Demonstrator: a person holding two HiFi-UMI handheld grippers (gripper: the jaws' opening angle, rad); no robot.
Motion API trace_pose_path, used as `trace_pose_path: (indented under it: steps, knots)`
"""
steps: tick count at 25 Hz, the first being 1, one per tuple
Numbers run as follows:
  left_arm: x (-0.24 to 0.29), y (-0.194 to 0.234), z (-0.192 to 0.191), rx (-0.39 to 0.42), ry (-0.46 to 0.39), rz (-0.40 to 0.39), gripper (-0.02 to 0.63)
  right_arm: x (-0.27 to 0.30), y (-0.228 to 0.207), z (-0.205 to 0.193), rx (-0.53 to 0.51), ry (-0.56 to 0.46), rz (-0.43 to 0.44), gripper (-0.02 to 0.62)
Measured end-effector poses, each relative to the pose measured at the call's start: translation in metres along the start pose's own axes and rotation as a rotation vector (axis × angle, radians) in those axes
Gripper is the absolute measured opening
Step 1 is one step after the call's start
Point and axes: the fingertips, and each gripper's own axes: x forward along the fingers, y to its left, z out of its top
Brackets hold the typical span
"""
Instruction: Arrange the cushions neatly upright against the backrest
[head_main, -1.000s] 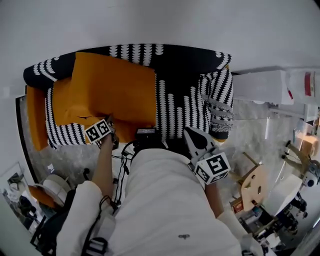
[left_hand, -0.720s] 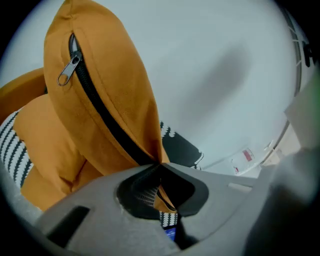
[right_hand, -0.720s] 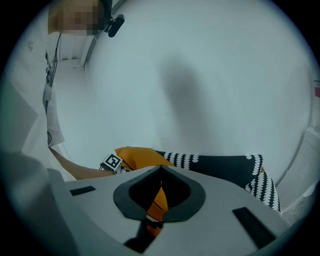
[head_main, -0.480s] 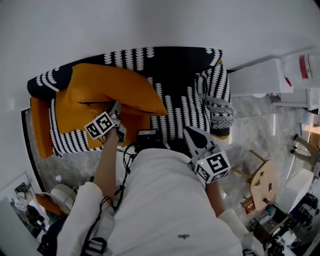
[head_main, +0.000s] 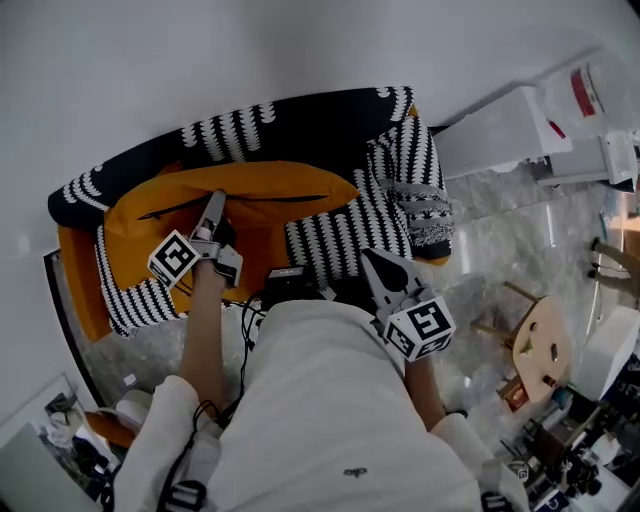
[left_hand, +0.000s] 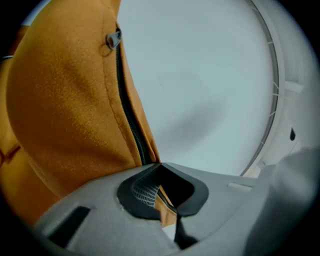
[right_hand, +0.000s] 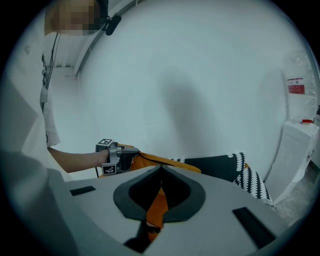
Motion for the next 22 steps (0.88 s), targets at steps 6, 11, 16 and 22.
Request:
trace_pose_path:
  steps: [6,11,16,22]
  knots:
    - [0.016,-0.063,-0.056,-0.010,0.169,-0.182,0.011,-0.008,-0.001,-0.004,0.016,-0.002,0.003,0.008]
    - [0.041,-0.089,-0.112,0.114,0.332,-0.220,0.011,-0.016,-0.003,-0.013,0.046,0.000,-0.013,0.009]
    - [0.070,-0.105,-0.185,0.199,0.553,-0.252,0.011,-0.032,-0.023,-0.014,0.075,-0.014,-0.085,0.009]
    - [0.110,-0.091,-0.244,0.220,0.705,-0.221,0.011,-0.061,-0.062,-0.023,0.128,-0.024,-0.186,0.008]
